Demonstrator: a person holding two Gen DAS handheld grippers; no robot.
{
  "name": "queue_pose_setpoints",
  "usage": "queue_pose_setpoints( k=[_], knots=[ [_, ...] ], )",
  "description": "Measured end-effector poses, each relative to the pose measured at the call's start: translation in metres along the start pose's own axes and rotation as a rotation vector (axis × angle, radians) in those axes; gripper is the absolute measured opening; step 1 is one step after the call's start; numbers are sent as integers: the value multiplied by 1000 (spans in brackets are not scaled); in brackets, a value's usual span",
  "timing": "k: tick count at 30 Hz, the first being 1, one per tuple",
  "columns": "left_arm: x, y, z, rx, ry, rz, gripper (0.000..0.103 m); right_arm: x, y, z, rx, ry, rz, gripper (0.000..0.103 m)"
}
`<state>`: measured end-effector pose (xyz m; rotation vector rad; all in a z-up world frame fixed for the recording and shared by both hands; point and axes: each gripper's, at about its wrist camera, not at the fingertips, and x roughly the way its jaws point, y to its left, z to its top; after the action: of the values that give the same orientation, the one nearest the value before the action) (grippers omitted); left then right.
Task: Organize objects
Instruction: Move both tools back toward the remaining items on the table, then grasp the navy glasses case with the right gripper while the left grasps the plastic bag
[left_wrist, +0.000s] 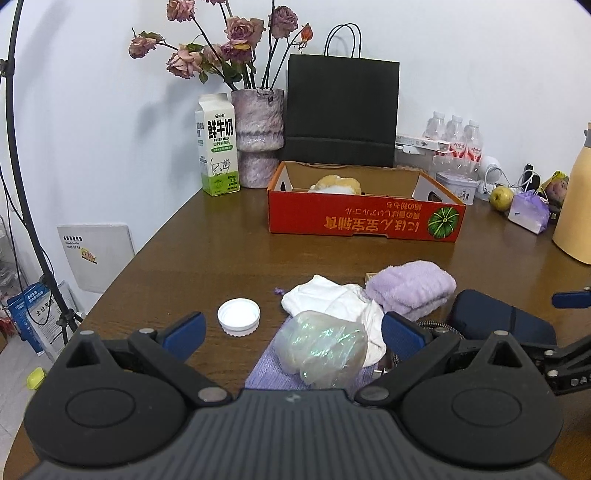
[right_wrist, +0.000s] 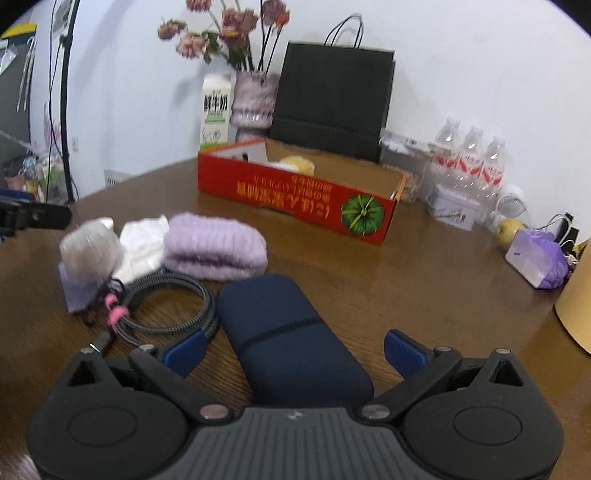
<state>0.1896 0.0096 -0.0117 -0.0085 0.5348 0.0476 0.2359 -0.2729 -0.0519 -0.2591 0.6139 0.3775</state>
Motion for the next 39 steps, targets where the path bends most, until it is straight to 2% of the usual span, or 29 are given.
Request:
queue_pose_setpoints(
  k=[7,11,16,17,19,20,21,27,30,36,39],
  knots=[
    [2,5,-4,-6,21,0,103,38,-9,5,-28,109,72,103],
    [5,6,-3,-4,27,-2,103,50,-17,8,44,129,158,103],
    [8,7,-1,-5,26,-6,103,52,-15,7,43,105,164,103],
    [8,7,-1,-6,26,-8,103,52,-14,6,47,99,166,103],
    [9,8,-2,-7,29,-12,103,50,-14,6,44,74,169,95],
    [10,8,-2,-7,31,-13,103,48,-14,5,48,62,168,86],
    [11,8,-2,-8,34,-14,103,46,-13,4,49,53,169,82],
    [16,10,-5,-16,45,-22,103,30,-3,-4,53,-15,122,67],
    [17,12,-6,-20,49,-31,103,21,0,-5,66,-51,90,66],
    [22,15,-9,-19,57,-54,103,-6,8,-11,106,-196,-4,65],
    [25,16,-10,-13,64,-67,103,-13,14,-13,141,-227,-14,65]
  ],
)
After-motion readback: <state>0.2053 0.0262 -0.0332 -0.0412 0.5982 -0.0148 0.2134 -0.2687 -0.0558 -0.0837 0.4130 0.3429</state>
